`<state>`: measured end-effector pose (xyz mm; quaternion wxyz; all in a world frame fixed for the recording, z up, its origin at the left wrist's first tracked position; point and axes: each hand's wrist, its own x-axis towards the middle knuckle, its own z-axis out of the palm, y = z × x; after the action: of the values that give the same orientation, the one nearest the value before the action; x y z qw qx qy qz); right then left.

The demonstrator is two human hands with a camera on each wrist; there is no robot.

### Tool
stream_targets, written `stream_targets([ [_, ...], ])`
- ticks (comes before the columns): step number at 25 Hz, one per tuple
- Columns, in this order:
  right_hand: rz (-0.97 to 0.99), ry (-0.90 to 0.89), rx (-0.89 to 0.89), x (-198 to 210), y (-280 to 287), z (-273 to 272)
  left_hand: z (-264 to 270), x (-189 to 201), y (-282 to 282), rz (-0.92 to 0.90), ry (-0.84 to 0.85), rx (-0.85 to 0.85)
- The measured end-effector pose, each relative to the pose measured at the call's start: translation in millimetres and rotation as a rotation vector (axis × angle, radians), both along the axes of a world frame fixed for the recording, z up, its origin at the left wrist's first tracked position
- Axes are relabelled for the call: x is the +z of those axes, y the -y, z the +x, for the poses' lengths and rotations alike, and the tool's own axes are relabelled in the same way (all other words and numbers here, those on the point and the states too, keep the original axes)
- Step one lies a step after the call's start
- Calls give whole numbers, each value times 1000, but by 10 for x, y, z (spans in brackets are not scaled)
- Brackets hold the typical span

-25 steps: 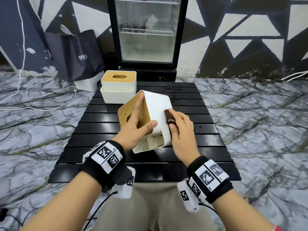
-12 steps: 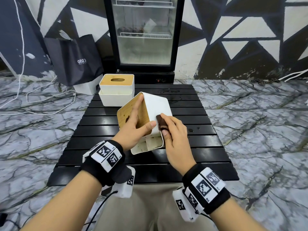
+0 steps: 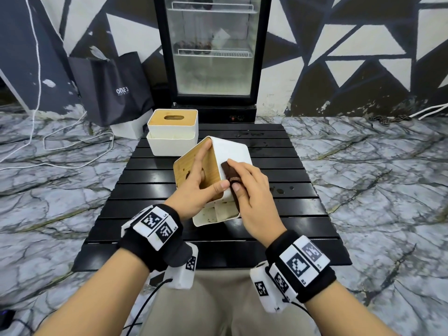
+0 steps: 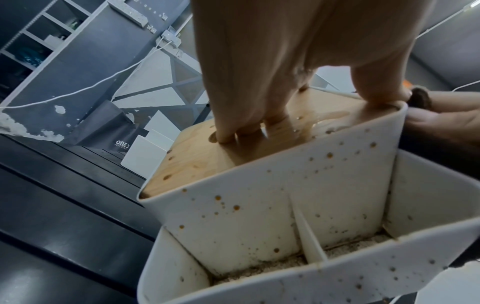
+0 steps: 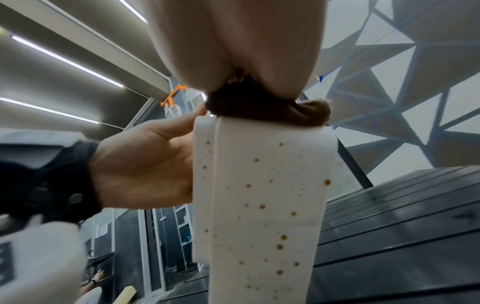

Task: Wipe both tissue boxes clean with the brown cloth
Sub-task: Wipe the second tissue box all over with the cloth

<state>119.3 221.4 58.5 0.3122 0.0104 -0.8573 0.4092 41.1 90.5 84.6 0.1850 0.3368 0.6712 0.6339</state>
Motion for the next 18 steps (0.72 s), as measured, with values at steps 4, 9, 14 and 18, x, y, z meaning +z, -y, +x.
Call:
stream_targets([
  [4,-18,41,-20,-9,-55,7,-10,-3,18,-2,27,16],
  [9,-2,2,40,71,4,-45,-2,9,3,-22,4,-57],
  [14,-9,6,-8,61,-9,-77,-20,2,31,-11,26,-54],
  [18,8,-2,10,108,52,-99,5,16,25,-9,13,-80],
])
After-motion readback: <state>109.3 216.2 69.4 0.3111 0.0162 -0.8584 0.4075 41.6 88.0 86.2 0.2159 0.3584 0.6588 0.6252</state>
